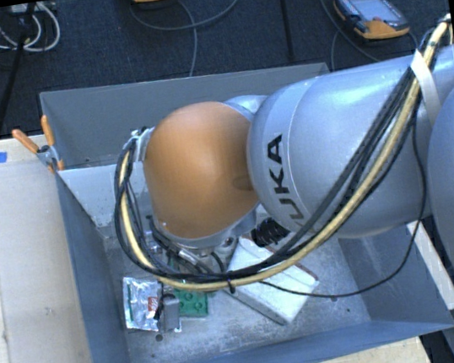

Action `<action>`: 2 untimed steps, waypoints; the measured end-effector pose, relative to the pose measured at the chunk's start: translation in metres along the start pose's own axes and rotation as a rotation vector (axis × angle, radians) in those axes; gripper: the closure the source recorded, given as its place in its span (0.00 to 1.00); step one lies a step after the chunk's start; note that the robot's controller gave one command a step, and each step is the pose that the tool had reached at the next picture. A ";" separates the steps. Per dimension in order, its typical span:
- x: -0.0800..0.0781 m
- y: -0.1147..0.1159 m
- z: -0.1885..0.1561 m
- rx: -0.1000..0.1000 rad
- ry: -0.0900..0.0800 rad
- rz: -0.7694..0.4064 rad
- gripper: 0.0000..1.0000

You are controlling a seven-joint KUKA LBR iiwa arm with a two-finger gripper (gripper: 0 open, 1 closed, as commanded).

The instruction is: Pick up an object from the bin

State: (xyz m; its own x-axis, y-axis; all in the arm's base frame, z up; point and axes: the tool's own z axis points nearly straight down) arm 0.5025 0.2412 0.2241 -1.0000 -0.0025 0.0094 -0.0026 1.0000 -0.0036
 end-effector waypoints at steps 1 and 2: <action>-0.048 -0.022 0.156 0.000 -0.001 0.127 0.00; -0.050 -0.020 0.154 -0.003 -0.007 0.117 0.00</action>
Offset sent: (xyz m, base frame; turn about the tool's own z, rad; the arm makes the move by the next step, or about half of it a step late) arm 0.0481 -0.0209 -0.1510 0.1280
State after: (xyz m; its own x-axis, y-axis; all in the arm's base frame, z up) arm 0.5515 0.2204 0.0694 -0.9935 0.1138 0.0023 0.1138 0.9935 -0.0007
